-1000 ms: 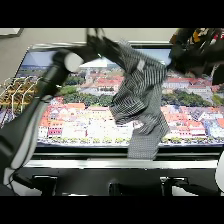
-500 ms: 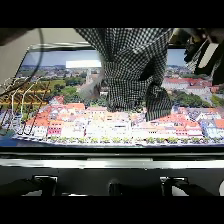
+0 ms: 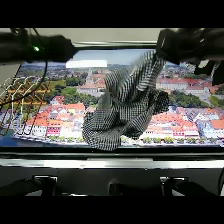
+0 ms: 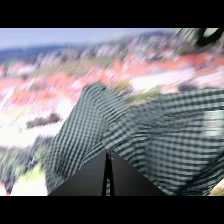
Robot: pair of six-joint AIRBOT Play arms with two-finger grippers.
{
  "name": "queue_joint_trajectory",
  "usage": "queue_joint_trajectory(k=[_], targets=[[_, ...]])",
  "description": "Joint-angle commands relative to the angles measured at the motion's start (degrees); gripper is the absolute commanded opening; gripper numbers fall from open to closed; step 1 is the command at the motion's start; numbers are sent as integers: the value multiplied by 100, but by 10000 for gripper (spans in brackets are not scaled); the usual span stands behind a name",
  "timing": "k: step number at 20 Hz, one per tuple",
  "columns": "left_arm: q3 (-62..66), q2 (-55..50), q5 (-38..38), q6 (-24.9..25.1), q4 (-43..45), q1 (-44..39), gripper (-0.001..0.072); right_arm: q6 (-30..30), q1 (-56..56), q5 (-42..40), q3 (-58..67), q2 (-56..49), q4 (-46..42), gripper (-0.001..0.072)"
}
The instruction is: Fold the clothes and pants, and hang the long-sleeved shirts on hangers.
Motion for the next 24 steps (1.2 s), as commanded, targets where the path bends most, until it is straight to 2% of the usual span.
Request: queue_joint_trajectory(k=[1,4,6,9,10,11,13,15,20,24], targets=[[-643,-229,-632,-514,-127,-94,23,702,1019,214,-894,0,-1897,26],[-1001,-638,-487,-509,-140,-323,23,1172,1187,-85,-1740,-15,-1856,26],[-1233,-944,-262,-391,-208,-426,23,1272,1172,-197,-2223,-15,-1902,26],[-1648,-1405,184,177,-1200,-426,35,1252,1172,-122,-2833,-15,-1908,26],[-1738,-1565,284,354,-1545,-431,133,1257,1172,-120,-3010,-15,-1908,26],[-1818,-1738,380,527,-1884,-435,292,1257,1174,-90,-3178,-11,-1904,26],[-1902,-2059,570,695,-2247,-433,414,1178,1172,203,-3335,-9,-1943,26],[-1917,-2343,831,756,-2389,-433,414,990,1172,476,-3335,35,-2031,26],[-1917,-2903,1169,1563,-3630,-433,414,754,1172,1235,-3335,308,-2221,26],[-1917,-3104,1427,1683,-3969,-433,414,761,1172,1346,-3335,323,-2216,27]])
